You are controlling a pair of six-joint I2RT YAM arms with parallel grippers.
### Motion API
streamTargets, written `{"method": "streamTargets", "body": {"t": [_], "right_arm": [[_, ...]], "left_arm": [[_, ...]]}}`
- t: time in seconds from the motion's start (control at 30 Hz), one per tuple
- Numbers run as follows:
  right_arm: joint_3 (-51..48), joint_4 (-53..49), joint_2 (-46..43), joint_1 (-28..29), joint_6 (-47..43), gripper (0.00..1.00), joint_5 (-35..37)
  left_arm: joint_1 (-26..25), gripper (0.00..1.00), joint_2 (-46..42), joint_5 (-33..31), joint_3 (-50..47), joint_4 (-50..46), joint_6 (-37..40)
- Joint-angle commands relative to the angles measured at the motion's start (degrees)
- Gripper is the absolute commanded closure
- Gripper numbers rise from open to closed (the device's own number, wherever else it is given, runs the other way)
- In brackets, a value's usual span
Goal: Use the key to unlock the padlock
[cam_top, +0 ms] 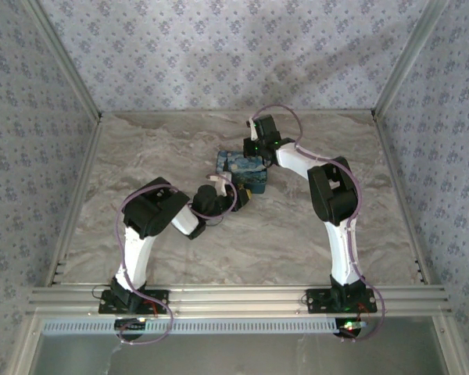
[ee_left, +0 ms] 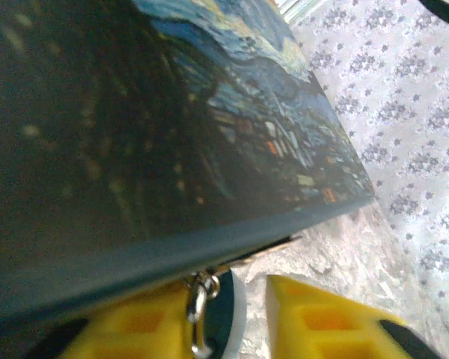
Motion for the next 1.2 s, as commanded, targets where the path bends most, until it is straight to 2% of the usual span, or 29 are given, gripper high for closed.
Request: {"method": "streamTargets", "body": {"t": [0.0,0.2,0.33,0.7,0.87,1.0,1.17], "right_arm": [[-1.71,-4.09,-0.9,0.44,0.69,1.0,-0.5],[-1.96,-4.05,-1.59,0.25,0.69,1.0,-0.49],[-1.96,-4.11,-1.92,-0.1,0.69,1.0,-0.69],[-2.64,-4.21,-4.17,-1.71,0.86,1.0,-1.5],[-4.27,-2.99,-7.97,-3.53,1.89,1.0,-1.51],[-6.75,-1.92,-11.73,-5.39,3.2,1.0,-1.33],[-12.15,0.24,-18.22,-6.9,5.57,1.0,-2.42]], "left_arm": [[-0.05,0.82,1.62,0.14,-1.2,-5.98,-1.45],[1.54,0.96,0.8,3.66,-1.64,-7.07,-0.83],[2.32,1.0,-1.24,6.52,-2.15,-11.09,0.27],[5.55,1.0,-7.7,19.1,0.26,-34.52,4.55],[7.28,1.0,-10.57,23.03,1.06,-39.19,5.44],[7.65,1.0,-12.63,23.79,3.23,-45.49,7.06],[7.62,1.0,-13.83,22.34,3.77,-46.99,6.48]]}}
